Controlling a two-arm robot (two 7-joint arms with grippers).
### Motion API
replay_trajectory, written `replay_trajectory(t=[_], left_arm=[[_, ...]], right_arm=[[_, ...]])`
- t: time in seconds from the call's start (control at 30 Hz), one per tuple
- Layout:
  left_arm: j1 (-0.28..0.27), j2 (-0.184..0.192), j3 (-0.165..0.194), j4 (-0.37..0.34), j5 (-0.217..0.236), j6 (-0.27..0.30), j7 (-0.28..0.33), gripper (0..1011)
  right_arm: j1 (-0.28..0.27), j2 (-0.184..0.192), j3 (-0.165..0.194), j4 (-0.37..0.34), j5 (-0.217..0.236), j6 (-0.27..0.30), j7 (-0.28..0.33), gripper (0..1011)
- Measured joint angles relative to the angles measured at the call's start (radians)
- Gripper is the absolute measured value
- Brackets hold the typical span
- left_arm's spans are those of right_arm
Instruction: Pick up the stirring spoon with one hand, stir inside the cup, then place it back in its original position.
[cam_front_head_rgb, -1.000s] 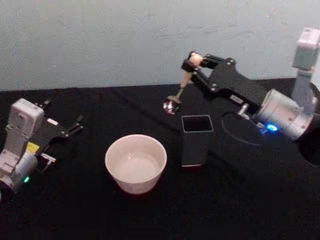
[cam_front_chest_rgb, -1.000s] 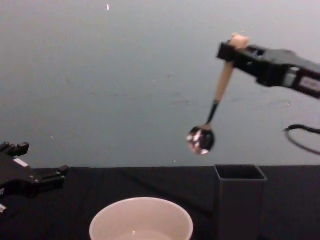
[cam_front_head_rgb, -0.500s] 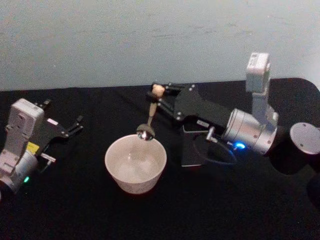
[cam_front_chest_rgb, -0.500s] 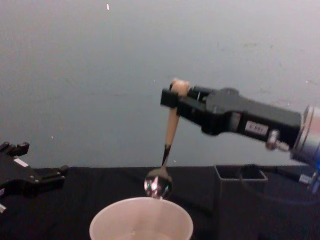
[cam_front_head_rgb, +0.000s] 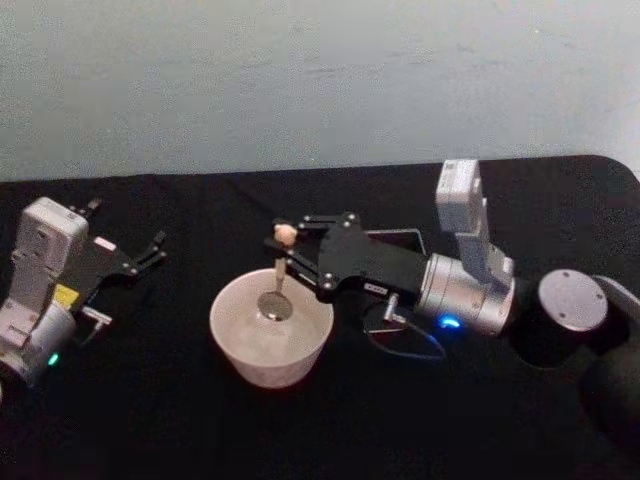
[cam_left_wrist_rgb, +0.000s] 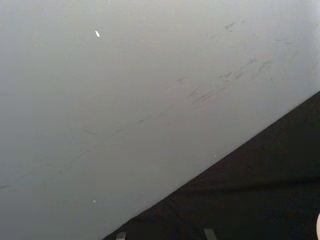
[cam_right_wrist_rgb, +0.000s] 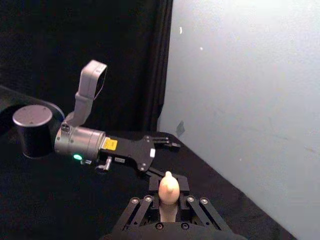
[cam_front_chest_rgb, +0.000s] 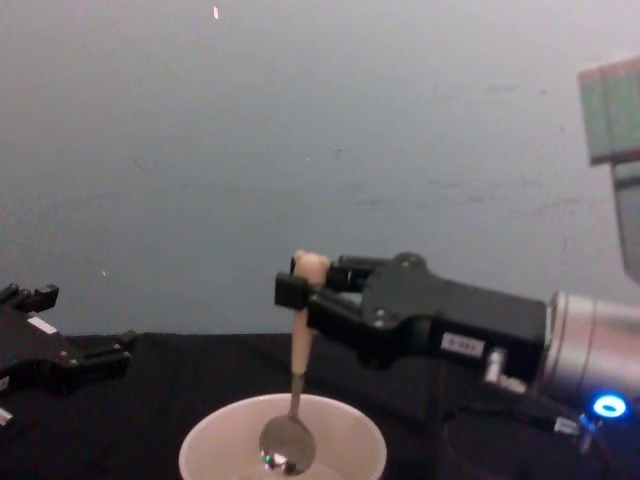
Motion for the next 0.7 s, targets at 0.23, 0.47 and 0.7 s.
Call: replay_trajectory(t=[0.23, 0.47, 0.7], left_arm=[[0.000, 0.000, 0.000, 0.000, 0.000, 0.000, 0.000, 1001], [0.000, 0.000, 0.000, 0.000, 0.000, 0.000, 0.000, 1001], [0.000, 0.000, 0.000, 0.000, 0.000, 0.000, 0.000, 1001]], right_arm=[[0.017, -0.036, -0.009, 0.069, -0.020, -0.034, 0.005, 212], [0.028, -0.063, -0.010, 0.119, -0.040, -0.051, 0.007, 212], [0.032, -0.070, -0.006, 0.137, -0.060, -0.061, -0.002, 212]])
